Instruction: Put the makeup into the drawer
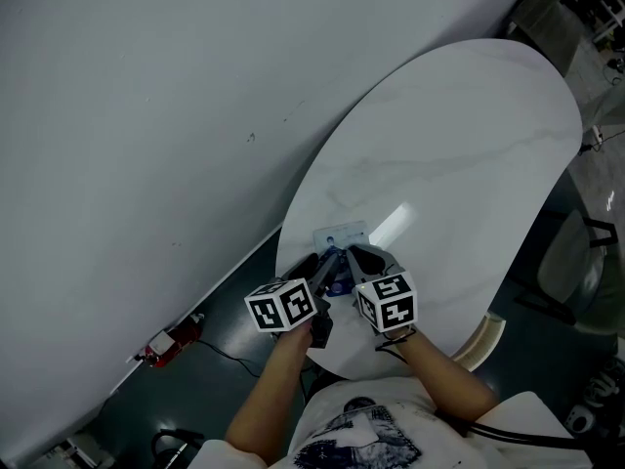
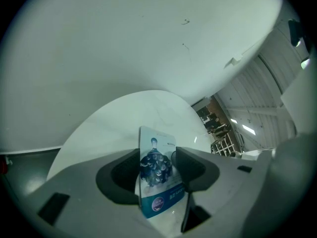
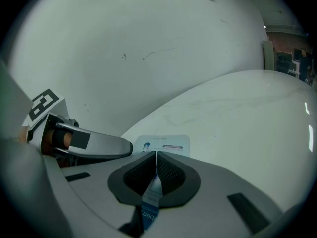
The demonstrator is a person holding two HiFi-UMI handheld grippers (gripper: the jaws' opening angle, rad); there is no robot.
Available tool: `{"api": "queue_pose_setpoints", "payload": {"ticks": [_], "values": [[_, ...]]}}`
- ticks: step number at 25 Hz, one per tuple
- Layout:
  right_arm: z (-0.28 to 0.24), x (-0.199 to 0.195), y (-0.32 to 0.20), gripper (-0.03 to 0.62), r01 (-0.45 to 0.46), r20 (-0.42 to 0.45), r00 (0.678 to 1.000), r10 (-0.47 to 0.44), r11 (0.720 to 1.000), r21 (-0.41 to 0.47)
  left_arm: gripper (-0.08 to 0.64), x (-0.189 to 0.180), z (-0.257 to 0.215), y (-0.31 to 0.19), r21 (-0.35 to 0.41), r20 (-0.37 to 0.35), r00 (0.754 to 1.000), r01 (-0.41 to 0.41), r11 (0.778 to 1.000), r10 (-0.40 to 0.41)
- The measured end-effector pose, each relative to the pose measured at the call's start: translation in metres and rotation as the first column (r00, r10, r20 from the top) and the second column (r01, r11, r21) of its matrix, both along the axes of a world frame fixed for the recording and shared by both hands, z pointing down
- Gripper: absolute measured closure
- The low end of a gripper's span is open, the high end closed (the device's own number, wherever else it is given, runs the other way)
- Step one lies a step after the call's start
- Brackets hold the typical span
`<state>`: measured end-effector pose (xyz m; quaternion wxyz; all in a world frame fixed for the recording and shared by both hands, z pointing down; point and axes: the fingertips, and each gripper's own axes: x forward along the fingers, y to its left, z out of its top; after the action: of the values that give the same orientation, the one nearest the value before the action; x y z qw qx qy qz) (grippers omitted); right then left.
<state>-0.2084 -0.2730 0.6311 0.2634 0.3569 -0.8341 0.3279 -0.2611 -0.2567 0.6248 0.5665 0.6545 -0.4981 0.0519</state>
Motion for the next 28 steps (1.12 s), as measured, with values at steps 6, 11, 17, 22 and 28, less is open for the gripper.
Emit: {"api": "queue_pose_setpoints", "payload": {"ticks": [6,11,17,22,28], "values": [[0.000,0.008,-0.004,0.569,-0.021,0.001,1.000,0.021,1.000,0.003,0.339,0.010,-0.006,0.006,0.019,-0.029,0.999,-0.019,1.000,0.020],[-0.001,0.011,-0.003,0.569,-0.026,0.001,1.000,0.026,1.000,0.006,0.354,0.023,-0.008,0.012,0.023,-0.050,0.998,-0.045,0.999,0.046],[0.001,0.013,-0.002,0.569,-0.024,-0.006,1.000,0.024,1.000,0.008,0.362,0.016,-0.002,0.016,0.022,0.086,0.990,-0.112,0.993,0.109],[0.000,0.012,-0.001,0.569,-0.017,-0.014,1.000,0.017,1.000,0.012,0.362,0.013,0.003,0.022,0.006,0.100,0.989,-0.108,0.994,0.107],[0.000,0.012,-0.001,0.569,-0.017,-0.014,1.000,0.017,1.000,0.017,0.411,0.009,0.008,0.023,-0.013,0.120,0.988,-0.096,0.995,0.097]]}}
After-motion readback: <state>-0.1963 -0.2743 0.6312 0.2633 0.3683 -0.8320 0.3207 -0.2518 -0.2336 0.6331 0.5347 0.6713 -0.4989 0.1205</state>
